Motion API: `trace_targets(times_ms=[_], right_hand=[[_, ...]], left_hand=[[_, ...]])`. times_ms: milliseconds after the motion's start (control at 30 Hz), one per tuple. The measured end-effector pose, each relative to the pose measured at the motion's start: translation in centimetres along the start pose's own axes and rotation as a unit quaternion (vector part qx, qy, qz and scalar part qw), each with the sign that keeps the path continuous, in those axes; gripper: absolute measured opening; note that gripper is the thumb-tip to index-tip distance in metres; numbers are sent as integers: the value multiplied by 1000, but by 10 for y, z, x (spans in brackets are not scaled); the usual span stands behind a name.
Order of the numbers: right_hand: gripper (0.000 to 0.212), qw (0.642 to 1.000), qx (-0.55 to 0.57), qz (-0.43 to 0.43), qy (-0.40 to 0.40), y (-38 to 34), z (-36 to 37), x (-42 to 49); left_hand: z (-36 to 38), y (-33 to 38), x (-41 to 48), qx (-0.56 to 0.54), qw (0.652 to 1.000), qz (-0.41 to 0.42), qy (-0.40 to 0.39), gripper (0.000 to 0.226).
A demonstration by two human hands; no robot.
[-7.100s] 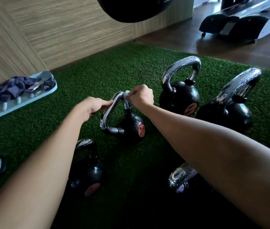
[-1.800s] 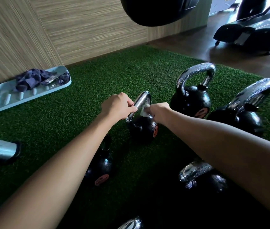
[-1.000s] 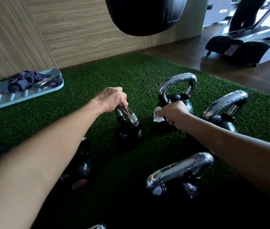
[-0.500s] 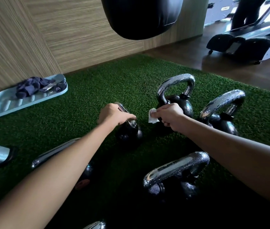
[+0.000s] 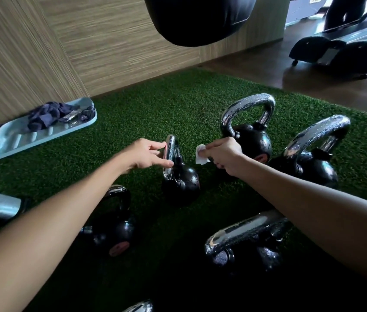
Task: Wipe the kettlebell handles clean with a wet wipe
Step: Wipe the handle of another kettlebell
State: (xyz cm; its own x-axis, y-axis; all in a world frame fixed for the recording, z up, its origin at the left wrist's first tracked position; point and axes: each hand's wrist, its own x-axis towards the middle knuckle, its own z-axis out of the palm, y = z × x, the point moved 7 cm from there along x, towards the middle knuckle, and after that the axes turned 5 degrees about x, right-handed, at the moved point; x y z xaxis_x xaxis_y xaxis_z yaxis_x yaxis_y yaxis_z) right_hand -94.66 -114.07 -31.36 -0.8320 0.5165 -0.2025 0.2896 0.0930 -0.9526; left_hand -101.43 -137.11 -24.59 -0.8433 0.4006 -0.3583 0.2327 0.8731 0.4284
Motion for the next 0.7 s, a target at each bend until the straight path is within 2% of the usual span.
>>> trace_targets(times_ms=[133, 267, 367, 533, 700], right_hand=[[17, 996, -79, -35, -11, -14, 17, 19], [27, 988, -154, -22, 20, -12, 21, 45], [31, 983, -179, -38, 4, -14, 44, 54], [18, 979, -194, -61, -14, -30, 93, 58], [10, 977, -201, -62, 19, -25, 114, 57]], left_hand=[[-7, 4, 3, 38, 999, 11, 2, 85], [-18, -25, 5, 12, 1000, 4, -4, 80], [-24, -51, 5, -15, 1000, 4, -11, 79], [-25, -69, 8, -49, 998, 29, -21, 77], [-21, -69, 19, -55, 996, 54, -34, 78]])
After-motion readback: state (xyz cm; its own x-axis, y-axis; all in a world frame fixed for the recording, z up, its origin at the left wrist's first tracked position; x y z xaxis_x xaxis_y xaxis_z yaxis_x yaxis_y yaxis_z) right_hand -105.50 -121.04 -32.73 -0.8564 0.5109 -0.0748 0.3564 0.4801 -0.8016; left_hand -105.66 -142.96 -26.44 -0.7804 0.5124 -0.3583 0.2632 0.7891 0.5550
